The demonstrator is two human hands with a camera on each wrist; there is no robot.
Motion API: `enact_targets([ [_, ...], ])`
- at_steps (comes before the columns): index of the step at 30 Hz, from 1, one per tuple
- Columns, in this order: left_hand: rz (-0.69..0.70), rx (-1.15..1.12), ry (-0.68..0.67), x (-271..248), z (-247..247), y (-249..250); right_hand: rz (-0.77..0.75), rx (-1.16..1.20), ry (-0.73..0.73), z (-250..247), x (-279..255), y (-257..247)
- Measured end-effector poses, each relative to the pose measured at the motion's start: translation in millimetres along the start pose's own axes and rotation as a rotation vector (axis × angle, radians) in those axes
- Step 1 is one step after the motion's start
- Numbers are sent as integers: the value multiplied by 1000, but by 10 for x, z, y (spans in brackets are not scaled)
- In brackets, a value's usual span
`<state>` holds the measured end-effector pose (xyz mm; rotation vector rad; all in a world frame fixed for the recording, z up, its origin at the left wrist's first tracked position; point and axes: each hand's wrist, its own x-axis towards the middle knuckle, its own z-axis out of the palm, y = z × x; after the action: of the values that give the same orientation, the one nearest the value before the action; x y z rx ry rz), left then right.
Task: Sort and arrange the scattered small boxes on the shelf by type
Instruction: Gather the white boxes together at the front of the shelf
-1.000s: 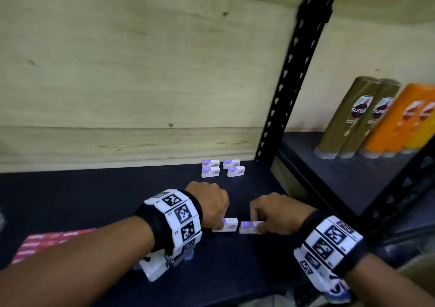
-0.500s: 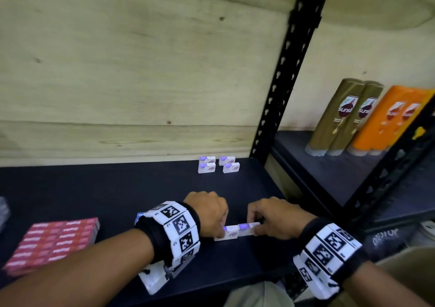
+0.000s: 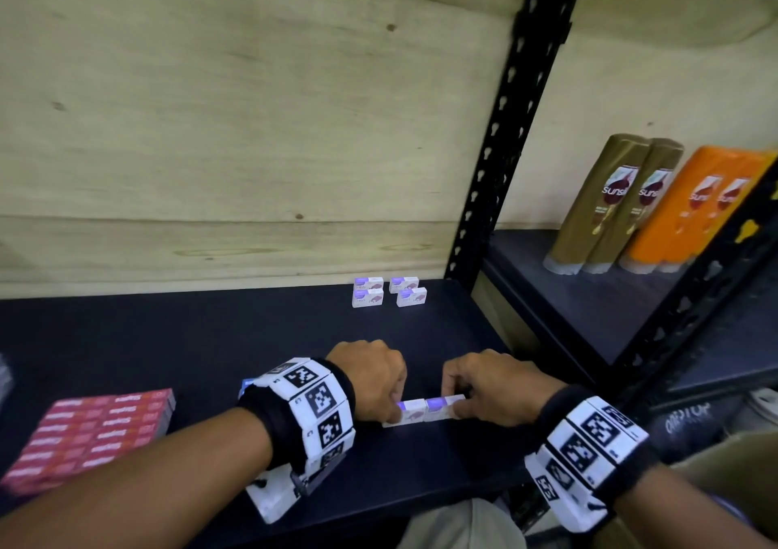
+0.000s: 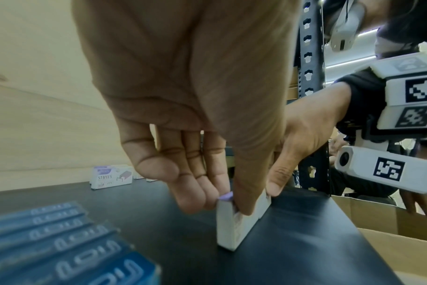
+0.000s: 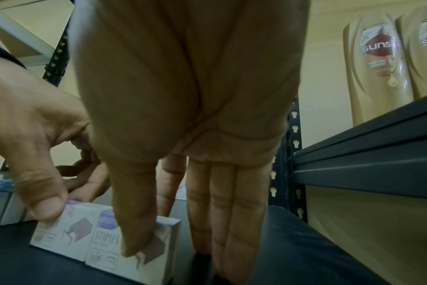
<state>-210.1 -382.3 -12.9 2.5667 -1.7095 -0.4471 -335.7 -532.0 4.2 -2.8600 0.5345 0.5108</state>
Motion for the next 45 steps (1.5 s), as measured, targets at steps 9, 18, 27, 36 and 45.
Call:
enact_targets([
  [9, 11, -15, -13, 7, 10, -5, 13, -19, 4, 8, -13, -31],
  [18, 11, 1, -31, 12, 7, -7, -8, 1, 10, 65, 6, -39],
  [27, -47, -5, -63, 90, -143, -167, -42, 28, -80, -259, 135, 28],
  [36, -139, 128, 174, 668, -548, -666, 27, 41, 166, -777, 1062, 232],
  [45, -257, 173, 44, 1180, -565, -1009, 46, -93, 158, -723, 1780, 185],
])
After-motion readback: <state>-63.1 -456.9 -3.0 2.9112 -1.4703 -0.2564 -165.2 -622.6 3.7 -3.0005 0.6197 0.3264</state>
